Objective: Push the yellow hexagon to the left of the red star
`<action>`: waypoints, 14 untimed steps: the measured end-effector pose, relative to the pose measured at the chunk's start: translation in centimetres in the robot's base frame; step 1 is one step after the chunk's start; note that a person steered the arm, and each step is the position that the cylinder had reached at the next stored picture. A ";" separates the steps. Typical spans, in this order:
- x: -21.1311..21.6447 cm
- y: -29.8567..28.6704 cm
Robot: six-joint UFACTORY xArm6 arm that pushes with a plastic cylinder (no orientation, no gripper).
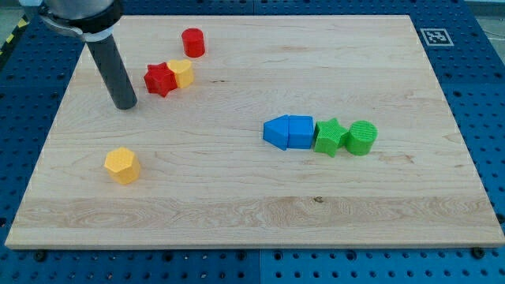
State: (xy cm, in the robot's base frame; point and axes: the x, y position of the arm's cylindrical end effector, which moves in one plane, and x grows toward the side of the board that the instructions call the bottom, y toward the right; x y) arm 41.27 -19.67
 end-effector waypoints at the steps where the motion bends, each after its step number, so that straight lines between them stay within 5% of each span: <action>1: 0.7 0.1; 6: 5.3 4.2; 10: 15.1 7.9; 14: 12.3 -0.2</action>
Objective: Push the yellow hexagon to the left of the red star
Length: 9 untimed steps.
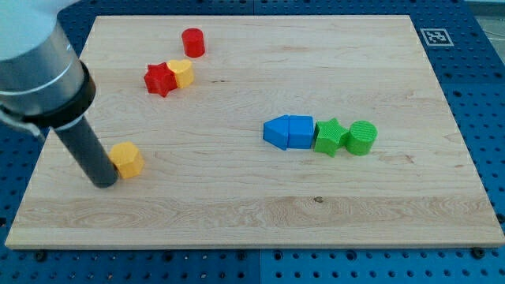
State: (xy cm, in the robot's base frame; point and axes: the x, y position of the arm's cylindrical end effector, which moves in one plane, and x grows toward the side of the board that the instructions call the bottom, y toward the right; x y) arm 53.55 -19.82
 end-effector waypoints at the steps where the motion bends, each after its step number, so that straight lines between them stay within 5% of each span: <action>1: 0.0 0.0; 9: 1.3 4.6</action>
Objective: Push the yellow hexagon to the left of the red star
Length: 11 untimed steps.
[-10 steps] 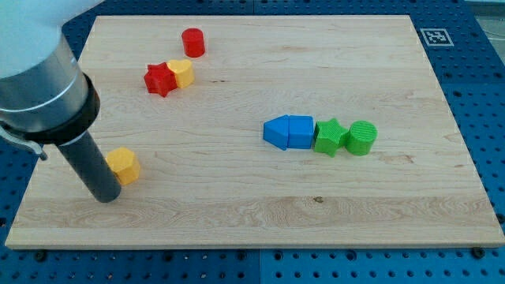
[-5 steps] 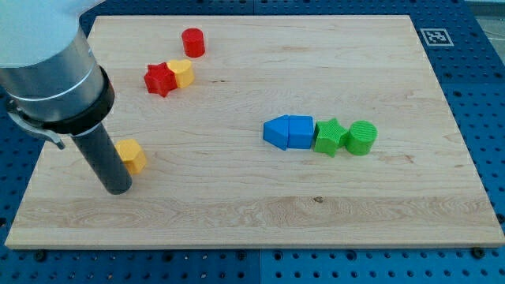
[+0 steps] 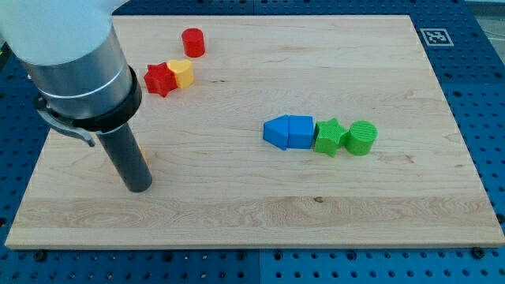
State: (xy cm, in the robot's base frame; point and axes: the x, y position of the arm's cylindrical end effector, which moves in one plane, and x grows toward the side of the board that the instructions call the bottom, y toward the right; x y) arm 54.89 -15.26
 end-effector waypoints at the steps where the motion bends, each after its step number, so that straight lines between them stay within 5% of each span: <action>1: -1.4 -0.2; 11: -5.7 -1.8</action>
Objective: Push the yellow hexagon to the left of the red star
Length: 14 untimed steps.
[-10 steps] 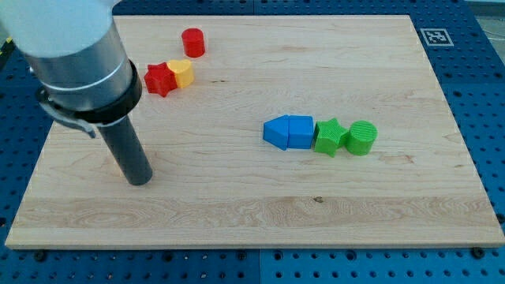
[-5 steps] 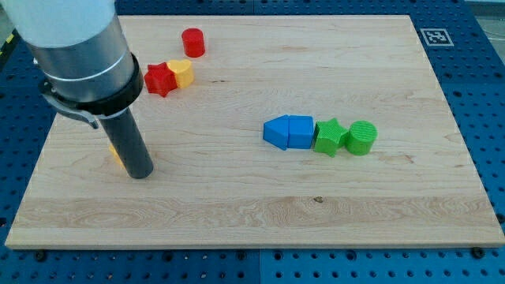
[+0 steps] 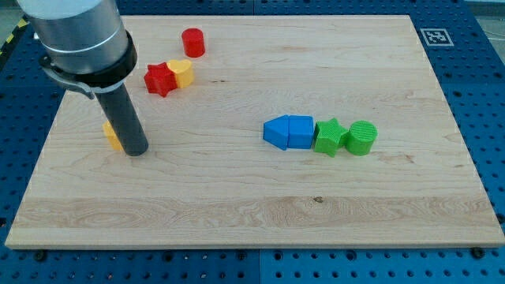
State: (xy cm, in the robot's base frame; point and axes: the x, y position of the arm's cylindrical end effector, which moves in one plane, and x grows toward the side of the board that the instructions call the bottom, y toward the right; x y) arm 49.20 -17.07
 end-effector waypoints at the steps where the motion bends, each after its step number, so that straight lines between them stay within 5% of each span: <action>1: 0.0 -3.7; 7: -9.5 -6.8; 14: -8.7 -3.4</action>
